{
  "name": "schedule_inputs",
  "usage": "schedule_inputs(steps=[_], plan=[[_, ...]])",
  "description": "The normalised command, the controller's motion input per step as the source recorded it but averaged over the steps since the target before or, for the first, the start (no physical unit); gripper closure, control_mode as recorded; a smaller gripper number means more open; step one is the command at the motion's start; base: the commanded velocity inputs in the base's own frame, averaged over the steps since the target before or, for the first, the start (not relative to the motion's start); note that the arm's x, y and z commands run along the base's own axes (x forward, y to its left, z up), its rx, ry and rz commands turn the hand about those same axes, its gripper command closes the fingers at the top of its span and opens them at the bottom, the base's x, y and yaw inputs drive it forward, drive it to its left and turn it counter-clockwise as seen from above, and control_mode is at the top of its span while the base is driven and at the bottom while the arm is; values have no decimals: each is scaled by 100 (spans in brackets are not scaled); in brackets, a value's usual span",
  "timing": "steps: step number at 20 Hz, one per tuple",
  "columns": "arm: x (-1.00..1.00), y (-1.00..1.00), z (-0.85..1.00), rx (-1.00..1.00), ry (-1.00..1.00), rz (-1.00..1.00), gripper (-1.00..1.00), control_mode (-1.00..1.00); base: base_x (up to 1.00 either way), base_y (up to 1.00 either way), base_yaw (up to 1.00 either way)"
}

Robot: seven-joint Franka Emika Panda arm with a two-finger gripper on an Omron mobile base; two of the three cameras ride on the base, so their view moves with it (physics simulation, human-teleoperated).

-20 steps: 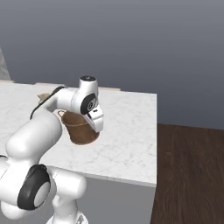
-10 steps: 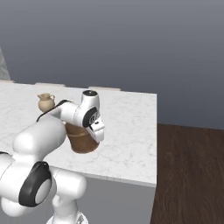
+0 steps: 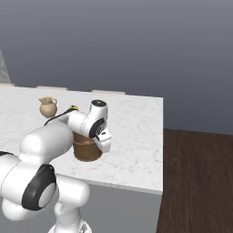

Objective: Open the cabinet, pick up the bread from the cabinet and place it in the basket. Then move the basket to the dining counter.

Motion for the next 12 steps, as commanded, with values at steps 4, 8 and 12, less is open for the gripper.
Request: schedule_inputs(steps=[4, 8, 12], plan=[[8, 0, -12, 1, 0, 0, -100, -100, 0, 0, 0], [5, 0, 0, 0, 0, 0, -100, -100, 0, 0, 0], [4, 0, 8, -1, 5, 0, -100, -100, 0, 0, 0]])
